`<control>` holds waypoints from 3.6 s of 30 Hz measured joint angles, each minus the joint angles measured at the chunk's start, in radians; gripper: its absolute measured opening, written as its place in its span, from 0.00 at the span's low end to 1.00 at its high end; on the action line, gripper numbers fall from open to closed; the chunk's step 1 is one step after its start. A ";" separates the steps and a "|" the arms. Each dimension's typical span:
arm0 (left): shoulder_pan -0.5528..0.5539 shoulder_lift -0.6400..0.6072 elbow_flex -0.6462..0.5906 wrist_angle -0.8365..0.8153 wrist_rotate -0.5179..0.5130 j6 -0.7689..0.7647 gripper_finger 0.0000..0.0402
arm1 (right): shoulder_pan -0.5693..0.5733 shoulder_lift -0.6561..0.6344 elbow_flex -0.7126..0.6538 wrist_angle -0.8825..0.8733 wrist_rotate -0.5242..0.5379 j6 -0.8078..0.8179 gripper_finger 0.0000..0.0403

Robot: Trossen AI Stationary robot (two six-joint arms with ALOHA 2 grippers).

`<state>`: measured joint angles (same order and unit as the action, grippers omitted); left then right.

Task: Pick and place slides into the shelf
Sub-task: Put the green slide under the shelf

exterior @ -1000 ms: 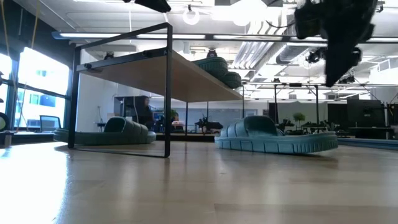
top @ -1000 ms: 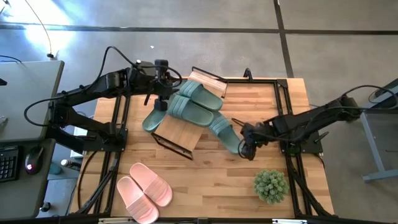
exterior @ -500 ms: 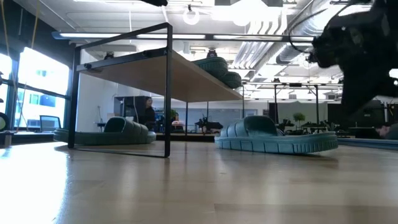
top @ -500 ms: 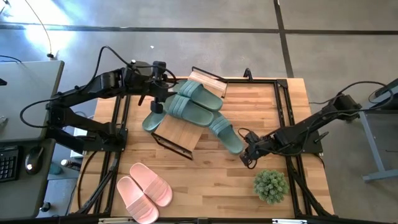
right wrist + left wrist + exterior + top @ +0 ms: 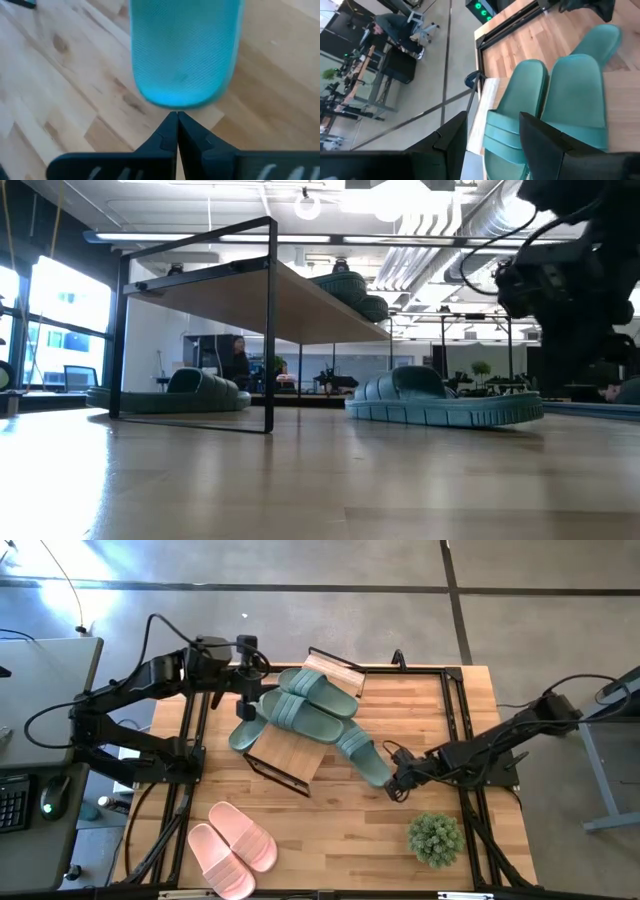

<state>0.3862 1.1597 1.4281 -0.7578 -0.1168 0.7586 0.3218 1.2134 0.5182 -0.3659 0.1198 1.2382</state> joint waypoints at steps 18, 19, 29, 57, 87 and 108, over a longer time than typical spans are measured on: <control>0.000 -0.001 0.000 0.000 -0.033 -0.005 0.40 | -0.101 0.120 0.002 0.085 0.019 -0.049 0.00; 0.000 -0.001 0.000 0.000 -0.033 -0.005 0.40 | -0.107 0.120 0.002 0.079 0.020 -0.044 0.00; 0.000 -0.001 0.000 0.001 -0.033 -0.005 0.40 | -0.204 0.122 -0.003 0.044 0.084 -0.098 0.00; 0.000 -0.014 0.001 -0.065 -0.049 0.014 0.40 | -0.352 0.029 0.005 0.007 0.057 -0.238 0.00; 0.451 -0.024 0.000 -0.397 0.231 -0.029 0.40 | -0.324 0.254 0.023 0.375 0.032 -0.226 0.00; 0.544 -0.023 -0.347 -0.375 0.314 0.260 0.40 | -0.325 0.083 0.023 0.357 -0.030 -0.347 0.00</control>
<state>0.9298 1.1366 1.0808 -1.1332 0.1973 1.0188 -0.0031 1.2960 0.5415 -0.0093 0.0893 0.8910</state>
